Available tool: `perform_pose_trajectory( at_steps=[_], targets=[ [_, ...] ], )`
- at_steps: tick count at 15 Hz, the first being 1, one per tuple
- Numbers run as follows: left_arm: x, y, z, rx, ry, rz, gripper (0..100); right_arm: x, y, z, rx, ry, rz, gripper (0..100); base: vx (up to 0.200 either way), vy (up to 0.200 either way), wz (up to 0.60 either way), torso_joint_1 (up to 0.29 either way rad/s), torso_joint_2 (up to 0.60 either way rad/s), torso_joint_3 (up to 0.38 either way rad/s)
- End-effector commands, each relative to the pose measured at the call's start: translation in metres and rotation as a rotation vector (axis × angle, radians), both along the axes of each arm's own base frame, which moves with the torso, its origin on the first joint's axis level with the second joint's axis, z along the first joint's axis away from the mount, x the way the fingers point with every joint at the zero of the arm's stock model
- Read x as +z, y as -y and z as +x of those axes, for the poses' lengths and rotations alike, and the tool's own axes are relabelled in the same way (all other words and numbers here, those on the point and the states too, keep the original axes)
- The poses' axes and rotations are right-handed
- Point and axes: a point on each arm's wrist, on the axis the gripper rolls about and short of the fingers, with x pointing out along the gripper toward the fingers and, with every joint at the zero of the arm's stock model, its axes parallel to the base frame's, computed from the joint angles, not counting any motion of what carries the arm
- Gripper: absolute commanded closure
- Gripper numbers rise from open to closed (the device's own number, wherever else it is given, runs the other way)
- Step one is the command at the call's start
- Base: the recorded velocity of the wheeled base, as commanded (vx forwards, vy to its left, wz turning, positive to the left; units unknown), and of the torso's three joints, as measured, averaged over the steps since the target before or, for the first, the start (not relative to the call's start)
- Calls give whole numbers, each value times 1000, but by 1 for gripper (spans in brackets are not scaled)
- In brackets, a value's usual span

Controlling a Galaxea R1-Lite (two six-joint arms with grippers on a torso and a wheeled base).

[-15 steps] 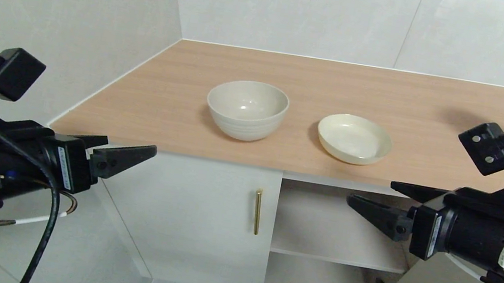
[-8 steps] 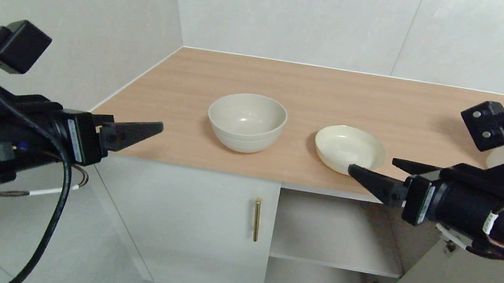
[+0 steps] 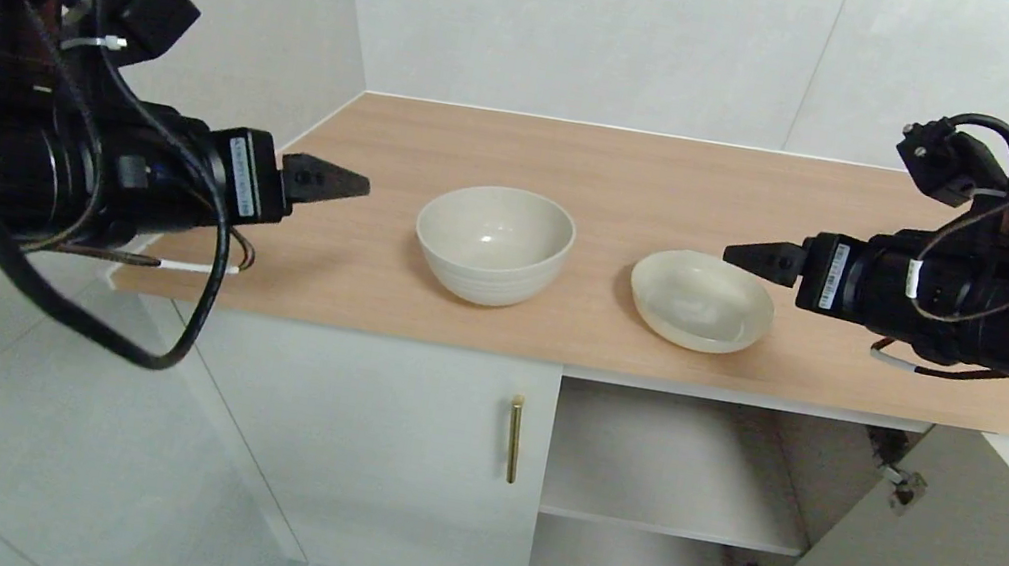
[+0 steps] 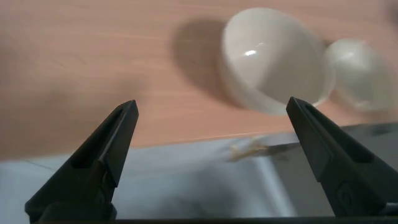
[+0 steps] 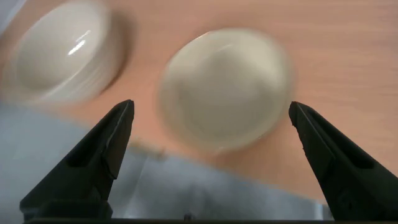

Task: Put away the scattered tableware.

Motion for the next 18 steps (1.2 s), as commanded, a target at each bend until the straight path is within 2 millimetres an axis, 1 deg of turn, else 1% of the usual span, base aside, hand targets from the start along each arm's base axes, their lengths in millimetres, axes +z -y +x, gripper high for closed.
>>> perform_pose_trajectory(
  at_steps=[1, 2, 4, 6, 7, 8, 9, 11, 13, 18],
  targets=[
    [23, 18, 9, -5, -66, -125, 0, -9, -7, 18, -53, -9, -12, 0, 0, 0, 0, 0, 0, 0],
    [20, 22, 15, 14, -111, -159, 0, -10, -7, 20, -81, -7, -19, 0, 0, 0, 0, 0, 0, 0],
    [-1, 31, 37, 81, -180, -177, 0, -9, -6, 19, -93, -2, -13, 0, 0, 0, 0, 0, 0, 0],
    [-15, 43, 53, 157, -185, -141, 0, -9, -6, 19, -107, -2, -16, 0, 0, 0, 0, 0, 0, 0],
    [-28, 53, 69, 244, -166, -102, 0, -11, -5, 20, -130, -3, -24, 0, 0, 0, 0, 0, 0, 0],
    [-33, 58, 75, 279, -150, -91, 0, -10, -5, 19, -138, -1, -25, 0, 0, 0, 0, 0, 0, 0],
    [-35, 60, 77, 287, -143, -89, 0, -9, -5, 18, -138, 2, -24, 0, 0, 0, 0, 0, 0, 0],
    [-38, 71, 78, 264, -132, -92, 0, -8, -5, 17, -138, 4, -21, 0, 0, 0, 0, 0, 0, 0],
    [-39, 78, 80, 247, -117, -103, 0, -11, -5, 18, -138, -4, -25, 0, 0, 0, 0, 0, 0, 0],
    [-42, 81, 83, 243, -108, -107, 0, -13, -5, 19, -137, 17, -17, 0, 0, 0, 0, 0, 0, 0]
  ],
)
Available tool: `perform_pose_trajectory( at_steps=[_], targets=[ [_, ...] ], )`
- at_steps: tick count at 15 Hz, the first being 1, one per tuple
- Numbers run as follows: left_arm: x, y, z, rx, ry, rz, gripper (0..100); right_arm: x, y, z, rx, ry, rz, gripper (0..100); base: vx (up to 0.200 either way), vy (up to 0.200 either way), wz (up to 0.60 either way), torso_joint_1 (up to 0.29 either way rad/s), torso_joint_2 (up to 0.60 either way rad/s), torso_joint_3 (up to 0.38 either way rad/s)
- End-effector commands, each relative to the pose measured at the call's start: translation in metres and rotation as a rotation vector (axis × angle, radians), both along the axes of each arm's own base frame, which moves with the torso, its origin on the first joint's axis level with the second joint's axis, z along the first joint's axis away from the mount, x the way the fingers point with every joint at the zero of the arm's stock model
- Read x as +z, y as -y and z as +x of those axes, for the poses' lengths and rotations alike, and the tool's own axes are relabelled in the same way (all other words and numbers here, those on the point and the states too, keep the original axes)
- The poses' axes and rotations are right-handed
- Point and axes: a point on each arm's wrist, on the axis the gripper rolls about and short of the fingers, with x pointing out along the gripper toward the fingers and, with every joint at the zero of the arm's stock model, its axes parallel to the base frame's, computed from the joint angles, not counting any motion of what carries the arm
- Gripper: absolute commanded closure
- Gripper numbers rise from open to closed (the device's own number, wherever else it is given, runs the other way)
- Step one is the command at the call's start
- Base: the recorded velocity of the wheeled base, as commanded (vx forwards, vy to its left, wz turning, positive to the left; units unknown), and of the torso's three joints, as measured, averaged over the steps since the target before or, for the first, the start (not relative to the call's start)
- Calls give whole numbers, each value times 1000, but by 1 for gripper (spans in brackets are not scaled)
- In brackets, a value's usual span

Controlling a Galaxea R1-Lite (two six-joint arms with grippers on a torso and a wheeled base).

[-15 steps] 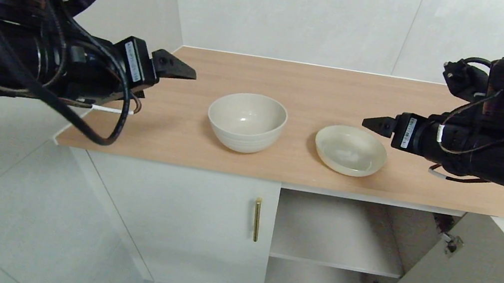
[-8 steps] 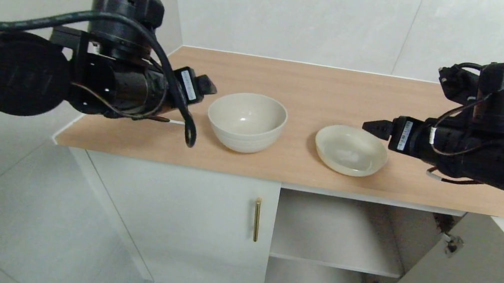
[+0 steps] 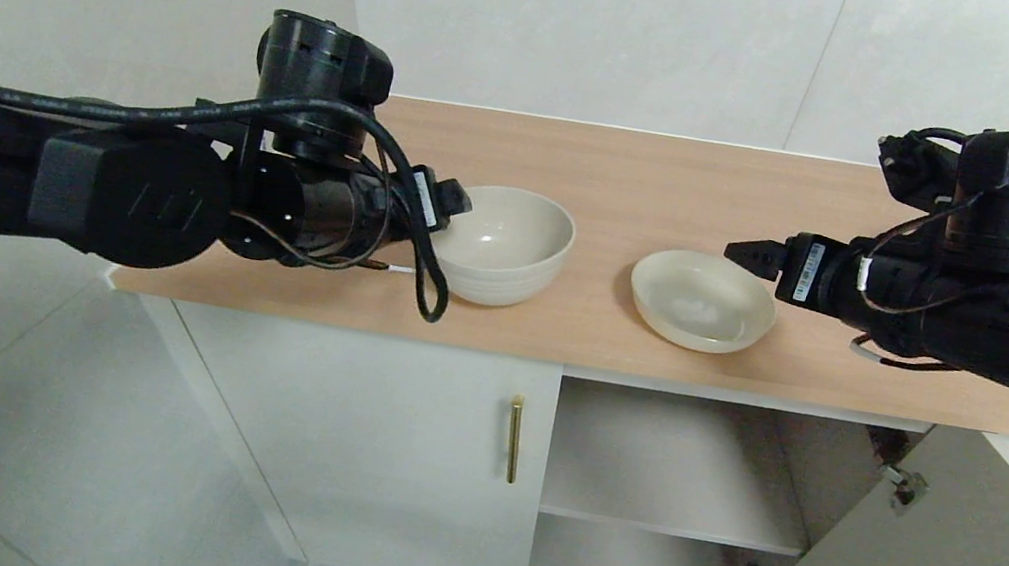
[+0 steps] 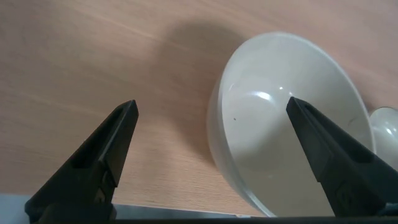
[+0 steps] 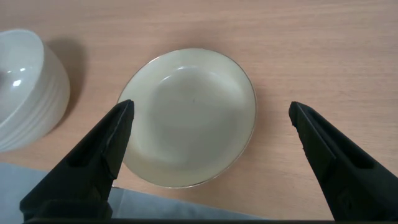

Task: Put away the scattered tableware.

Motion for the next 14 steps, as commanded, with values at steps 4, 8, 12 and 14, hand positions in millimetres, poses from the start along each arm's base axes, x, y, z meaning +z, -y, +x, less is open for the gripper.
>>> perform_pose_trajectory(
  at_steps=[4, 8, 12, 14],
  targets=[
    [-9, 6, 3, -10, -22, 12, 100, -1, 0, 0, -1, -3, -2, 0, 0, 0, 0, 0, 0, 0],
    [-12, 11, 1, -22, -30, 17, 100, -2, 0, 1, -3, -4, -3, 0, 0, 0, 0, 0, 0, 0],
    [7, 7, -25, -51, 9, -7, 100, -6, -2, 5, -10, -28, -18, 0, 0, 0, 0, 0, 0, 0],
    [14, 5, -40, -74, 40, -20, 100, -11, -4, 13, -56, -42, -38, 0, 0, 0, 0, 0, 0, 0]
  ],
)
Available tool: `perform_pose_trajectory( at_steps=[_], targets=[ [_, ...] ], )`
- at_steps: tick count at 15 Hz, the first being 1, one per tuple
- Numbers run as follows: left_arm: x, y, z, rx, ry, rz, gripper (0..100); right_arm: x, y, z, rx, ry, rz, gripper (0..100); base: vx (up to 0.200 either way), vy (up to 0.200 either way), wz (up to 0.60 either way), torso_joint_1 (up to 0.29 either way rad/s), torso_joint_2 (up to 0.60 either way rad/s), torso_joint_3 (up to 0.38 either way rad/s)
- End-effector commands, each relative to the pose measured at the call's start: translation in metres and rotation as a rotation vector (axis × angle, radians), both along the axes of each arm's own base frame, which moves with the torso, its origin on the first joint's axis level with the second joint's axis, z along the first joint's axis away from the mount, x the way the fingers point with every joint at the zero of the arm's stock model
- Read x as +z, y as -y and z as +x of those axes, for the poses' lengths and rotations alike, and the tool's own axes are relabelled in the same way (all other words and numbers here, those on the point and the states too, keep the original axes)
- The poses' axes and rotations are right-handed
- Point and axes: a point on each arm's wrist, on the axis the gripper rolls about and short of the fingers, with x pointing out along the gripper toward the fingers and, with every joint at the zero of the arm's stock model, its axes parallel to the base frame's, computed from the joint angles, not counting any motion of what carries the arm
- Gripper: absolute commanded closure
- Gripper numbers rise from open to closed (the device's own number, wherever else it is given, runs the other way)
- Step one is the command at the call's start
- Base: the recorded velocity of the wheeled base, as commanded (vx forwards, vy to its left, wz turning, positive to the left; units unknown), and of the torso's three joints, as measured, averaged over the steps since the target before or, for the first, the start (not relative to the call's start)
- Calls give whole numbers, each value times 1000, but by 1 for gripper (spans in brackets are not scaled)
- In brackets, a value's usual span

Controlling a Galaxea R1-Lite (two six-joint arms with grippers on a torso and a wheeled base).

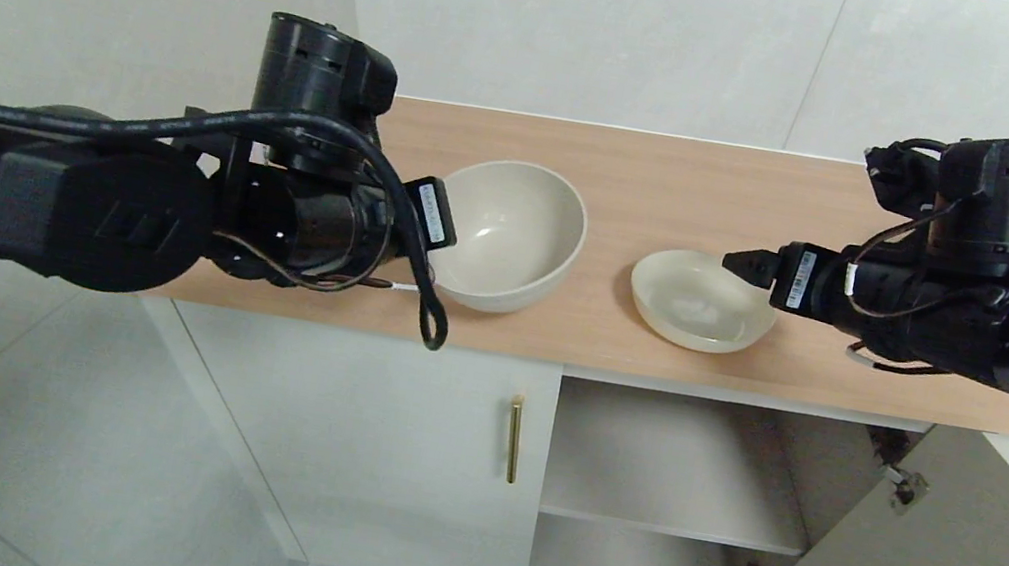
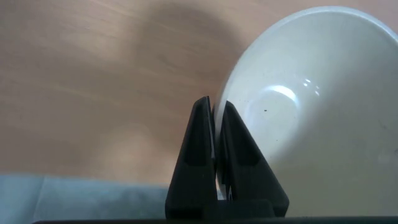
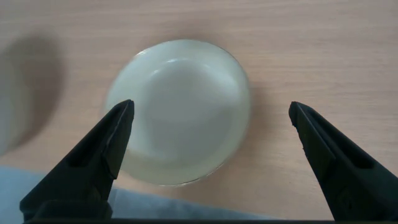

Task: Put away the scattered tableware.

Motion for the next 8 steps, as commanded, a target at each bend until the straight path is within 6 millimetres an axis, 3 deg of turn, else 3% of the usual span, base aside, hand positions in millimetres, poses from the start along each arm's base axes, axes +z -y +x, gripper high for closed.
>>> perform_pose_trajectory(
  at_steps=[1, 8],
  targets=[
    [14, -5, -21, -22, 48, -25, 100, -8, -5, 12, -47, -22, -27, 0, 0, 0, 0, 0, 0, 0],
    [23, -17, -43, -124, 107, -68, 100, -31, -13, 35, -123, -69, -80, 0, 0, 0, 0, 0, 0, 0]
  ],
)
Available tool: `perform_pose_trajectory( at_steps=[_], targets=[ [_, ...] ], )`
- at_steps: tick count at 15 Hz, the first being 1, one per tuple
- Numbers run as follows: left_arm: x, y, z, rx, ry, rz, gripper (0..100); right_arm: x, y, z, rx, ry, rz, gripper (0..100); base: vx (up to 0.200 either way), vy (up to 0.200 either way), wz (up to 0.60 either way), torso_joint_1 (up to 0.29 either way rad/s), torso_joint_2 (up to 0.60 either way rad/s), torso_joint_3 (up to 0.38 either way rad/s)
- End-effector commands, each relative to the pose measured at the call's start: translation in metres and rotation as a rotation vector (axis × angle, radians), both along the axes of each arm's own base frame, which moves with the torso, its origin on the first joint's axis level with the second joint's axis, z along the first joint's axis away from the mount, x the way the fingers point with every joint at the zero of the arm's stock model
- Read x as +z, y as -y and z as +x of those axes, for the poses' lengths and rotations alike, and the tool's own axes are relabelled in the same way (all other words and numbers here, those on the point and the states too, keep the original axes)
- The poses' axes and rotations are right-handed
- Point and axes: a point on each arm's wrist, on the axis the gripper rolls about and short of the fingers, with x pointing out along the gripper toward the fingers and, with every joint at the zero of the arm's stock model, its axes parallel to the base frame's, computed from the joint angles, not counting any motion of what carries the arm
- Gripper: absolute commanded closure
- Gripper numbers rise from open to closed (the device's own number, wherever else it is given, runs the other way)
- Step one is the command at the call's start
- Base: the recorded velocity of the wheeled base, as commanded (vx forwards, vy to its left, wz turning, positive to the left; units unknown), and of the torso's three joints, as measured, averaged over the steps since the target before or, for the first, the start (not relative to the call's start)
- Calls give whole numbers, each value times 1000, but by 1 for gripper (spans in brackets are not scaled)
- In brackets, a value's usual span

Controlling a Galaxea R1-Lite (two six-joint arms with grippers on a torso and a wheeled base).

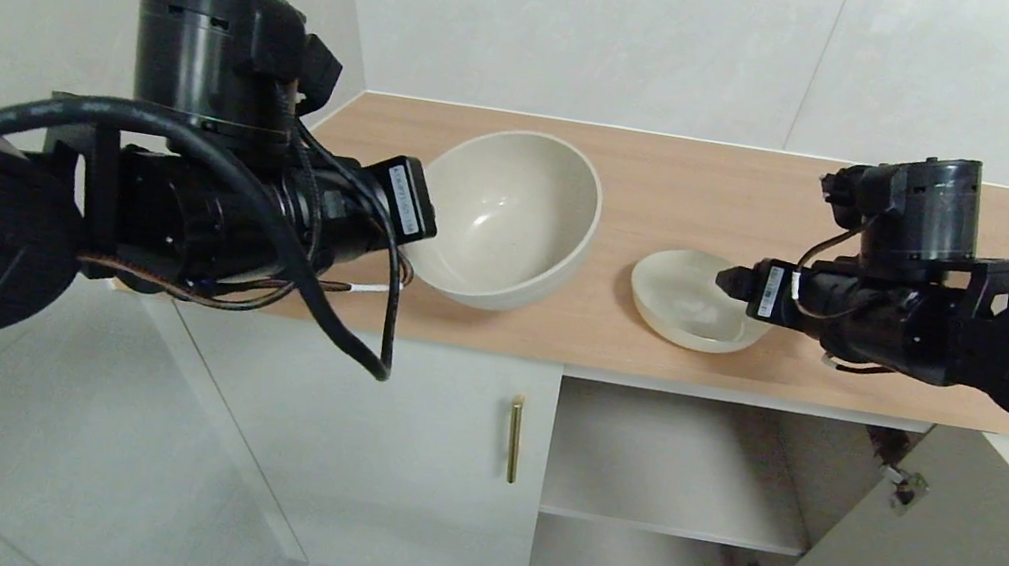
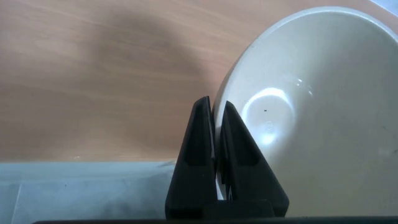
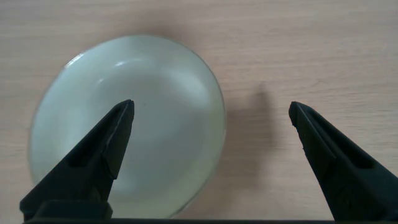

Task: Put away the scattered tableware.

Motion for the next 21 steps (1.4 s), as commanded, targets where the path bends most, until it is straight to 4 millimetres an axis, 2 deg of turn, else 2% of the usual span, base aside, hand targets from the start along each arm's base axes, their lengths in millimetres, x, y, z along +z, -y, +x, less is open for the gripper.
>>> perform_pose_trajectory(
  at_steps=[1, 6, 7, 11, 15, 17, 19, 21],
  targets=[
    [6, -4, -7, 1, 16, -11, 100, -11, -3, 8, -3, -24, -12, 0, 0, 0, 0, 0, 0, 0],
    [7, -5, -8, -1, 20, -14, 100, -16, -2, 14, -14, -37, -18, 0, 0, 0, 0, 0, 0, 0],
    [9, -6, -10, -2, 24, -16, 100, -15, -2, 15, -14, -33, -14, 100, 0, 0, 0, 0, 0, 0],
    [8, -9, -14, -7, 22, -17, 100, -10, 0, 12, -19, -21, 6, 100, 0, 0, 0, 0, 0, 0],
    [8, -16, -30, -86, 26, -19, 100, 10, 11, -13, -19, -61, 48, 100, 0, 0, 0, 0, 0, 0],
    [7, -26, -47, -148, 39, 14, 100, 32, 22, -46, 101, -117, 112, 100, 0, 0, 0, 0, 0, 0],
    [2, -36, -65, -173, 40, 40, 100, 45, 34, -79, 219, -156, 154, 100, 0, 0, 0, 0, 0, 0],
    [4, -43, -79, -186, 53, 31, 100, 42, 45, -103, 246, -181, 157, 100, 0, 0, 0, 0, 0, 0]
  ],
)
